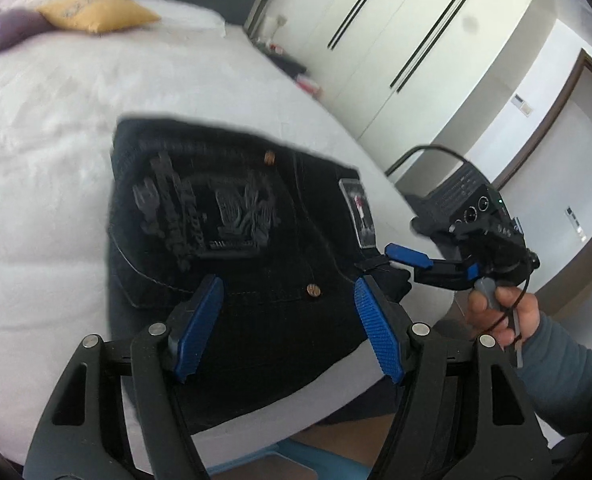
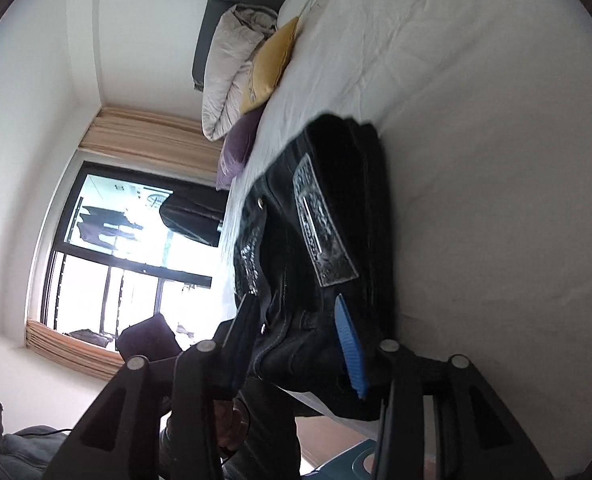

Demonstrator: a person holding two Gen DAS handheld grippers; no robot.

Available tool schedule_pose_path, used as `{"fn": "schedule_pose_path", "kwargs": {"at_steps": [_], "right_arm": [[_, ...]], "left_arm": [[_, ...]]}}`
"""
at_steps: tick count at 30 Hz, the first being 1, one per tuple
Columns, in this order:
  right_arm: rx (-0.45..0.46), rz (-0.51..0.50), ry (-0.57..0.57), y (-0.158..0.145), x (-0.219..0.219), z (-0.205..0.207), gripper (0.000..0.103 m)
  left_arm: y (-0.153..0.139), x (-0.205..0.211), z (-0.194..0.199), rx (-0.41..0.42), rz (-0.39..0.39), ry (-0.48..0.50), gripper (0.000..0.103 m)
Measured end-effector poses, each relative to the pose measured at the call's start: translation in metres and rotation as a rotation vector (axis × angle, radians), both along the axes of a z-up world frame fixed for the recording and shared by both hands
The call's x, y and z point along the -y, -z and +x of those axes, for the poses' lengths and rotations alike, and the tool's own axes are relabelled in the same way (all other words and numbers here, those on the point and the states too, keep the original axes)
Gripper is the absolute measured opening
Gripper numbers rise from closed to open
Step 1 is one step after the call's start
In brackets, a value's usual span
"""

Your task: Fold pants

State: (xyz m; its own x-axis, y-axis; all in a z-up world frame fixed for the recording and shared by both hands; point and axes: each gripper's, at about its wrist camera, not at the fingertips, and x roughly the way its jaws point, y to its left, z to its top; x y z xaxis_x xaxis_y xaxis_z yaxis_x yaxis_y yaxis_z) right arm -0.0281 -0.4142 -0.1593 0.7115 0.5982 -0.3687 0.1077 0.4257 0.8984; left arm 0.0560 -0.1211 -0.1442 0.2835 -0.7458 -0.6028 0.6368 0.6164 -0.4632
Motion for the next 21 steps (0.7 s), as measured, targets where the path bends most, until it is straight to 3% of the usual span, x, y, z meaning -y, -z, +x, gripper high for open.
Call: {"fn": "schedule_pose_path", "kwargs": {"at_steps": [1, 4, 8, 11, 15, 17, 18, 20, 21], "right_arm": [[0.025, -0.005, 0.013, -0.007, 0.003, 0.000, 0.061], [0.099, -0.004, 0.013, -0.029, 0.004, 0.027, 0.068], [0.114, -0.030, -0.056, -0.040, -0.020, 0.077, 0.069], [0.067, -0.023, -0.084, -0.026, -0.032, 0.102, 0.070], [0.002, -0.041, -0.048, 0.002, -0.021, 0.094, 0.063], [-0.003, -0.024, -0.018, 0.003, -0.008, 0.076, 0.062], [0.008, -0.026, -0.011, -0.001, -0.001, 0.065, 0.064], [0.012, -0.083, 0.023, -0.014, 0.008, 0.043, 0.086], [-0.005, -0.118, 0.035, -0.019, 0.013, 0.033, 0.090]], "left_arm": [[-0.005, -0.002, 0.002, 0.023, 0.006, -0.011, 0.067], [-0.012, 0.001, 0.027, 0.053, 0.028, -0.061, 0.067], [-0.020, 0.006, 0.059, 0.061, 0.023, -0.079, 0.067], [-0.017, 0.018, 0.084, 0.038, 0.055, -0.062, 0.067], [0.004, 0.023, 0.093, -0.012, 0.107, -0.037, 0.066], [-0.004, 0.014, 0.089, -0.001, 0.095, -0.044, 0.067], [-0.012, 0.006, 0.086, 0.010, 0.080, -0.048, 0.067], [-0.022, -0.008, 0.083, 0.038, 0.074, -0.064, 0.067], [-0.027, -0.018, 0.084, 0.050, 0.072, -0.077, 0.067]]}}
